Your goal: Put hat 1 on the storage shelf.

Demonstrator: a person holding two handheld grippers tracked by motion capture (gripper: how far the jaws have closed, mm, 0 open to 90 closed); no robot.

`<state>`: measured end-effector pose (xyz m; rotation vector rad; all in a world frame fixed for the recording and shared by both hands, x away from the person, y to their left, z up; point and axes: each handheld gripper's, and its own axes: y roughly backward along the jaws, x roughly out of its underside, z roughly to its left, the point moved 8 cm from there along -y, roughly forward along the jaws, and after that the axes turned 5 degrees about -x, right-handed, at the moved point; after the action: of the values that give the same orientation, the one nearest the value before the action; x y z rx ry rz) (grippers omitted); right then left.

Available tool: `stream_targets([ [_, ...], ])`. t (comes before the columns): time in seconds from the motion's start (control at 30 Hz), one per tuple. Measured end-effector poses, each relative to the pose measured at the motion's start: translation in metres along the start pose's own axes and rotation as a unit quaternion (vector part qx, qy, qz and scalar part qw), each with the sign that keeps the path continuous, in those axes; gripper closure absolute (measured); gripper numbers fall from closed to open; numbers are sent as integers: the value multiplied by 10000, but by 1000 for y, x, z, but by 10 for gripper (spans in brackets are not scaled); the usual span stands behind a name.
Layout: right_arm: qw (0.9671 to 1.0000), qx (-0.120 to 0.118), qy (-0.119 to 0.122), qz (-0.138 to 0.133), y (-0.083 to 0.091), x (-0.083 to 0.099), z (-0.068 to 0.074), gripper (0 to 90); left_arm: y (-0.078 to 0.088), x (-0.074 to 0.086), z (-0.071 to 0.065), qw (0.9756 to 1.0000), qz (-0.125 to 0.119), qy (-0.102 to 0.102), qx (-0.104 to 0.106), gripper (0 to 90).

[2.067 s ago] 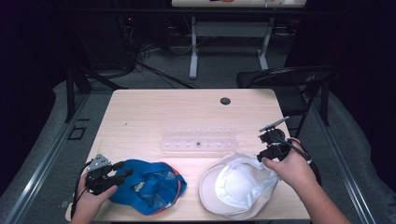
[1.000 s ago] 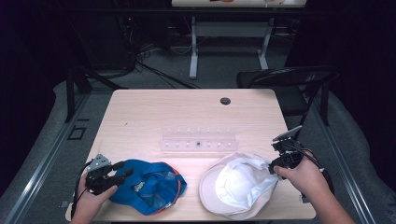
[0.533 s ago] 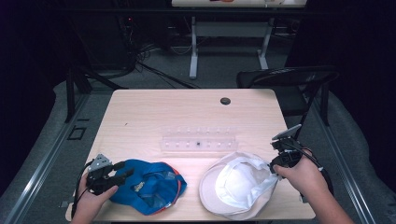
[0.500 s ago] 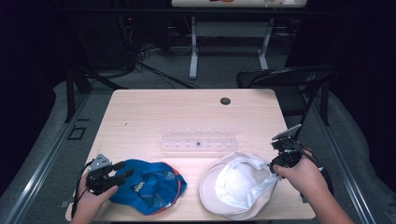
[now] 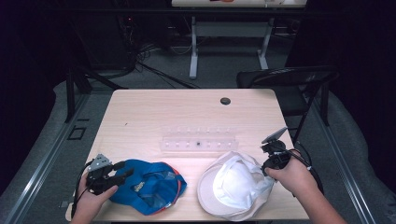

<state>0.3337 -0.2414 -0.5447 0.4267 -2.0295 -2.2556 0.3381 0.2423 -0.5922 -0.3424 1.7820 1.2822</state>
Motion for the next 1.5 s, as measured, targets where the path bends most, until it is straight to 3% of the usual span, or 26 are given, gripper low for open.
stream_targets([
  [0.07,9999,71,60,68,-1,0,0,703,0,0,0,10000,-6,3,-4,485],
  [0.1,10000,77,-24,-47,-4,-1,1,704,0,0,0,10000,-7,2,-4,485],
  [0.17,9996,132,196,142,-5,0,0,706,0,0,0,10000,-9,3,-7,486],
  [0.27,9992,215,261,215,-7,1,-1,734,0,0,0,10000,-34,33,-13,485],
  [0.4,9994,195,200,220,-7,1,1,794,0,0,0,10000,-31,33,-13,486],
  [0.43,9998,107,51,156,-6,0,3,814,0,0,0,10000,-30,13,-10,485],
  [0.47,9996,46,88,281,-3,0,3,817,0,0,0,10000,-30,13,-10,486],
  [0.6,9994,-226,-190,180,3,-2,7,823,0,0,0,10000,-4,-6,7,485],
  [0.77,9977,-531,-318,261,13,-5,11,824,0,0,-1,10000,-9,9,20,485],
  [0.8,9974,-555,-265,378,16,-4,10,824,0,-1,-1,10000,-49,15,0,485],
  [1.27,9919,-1061,-524,457,42,-12,17,825,1,-2,-4,10000,-81,2,35,485],
  [1.43,9886,-1286,-662,418,53,-17,22,825,0,-3,-7,9999,-112,-4,53,486],
  [1.5,9885,-1313,-612,440,55,-18,22,825,1,-4,-7,9999,-104,-42,64,486],
])
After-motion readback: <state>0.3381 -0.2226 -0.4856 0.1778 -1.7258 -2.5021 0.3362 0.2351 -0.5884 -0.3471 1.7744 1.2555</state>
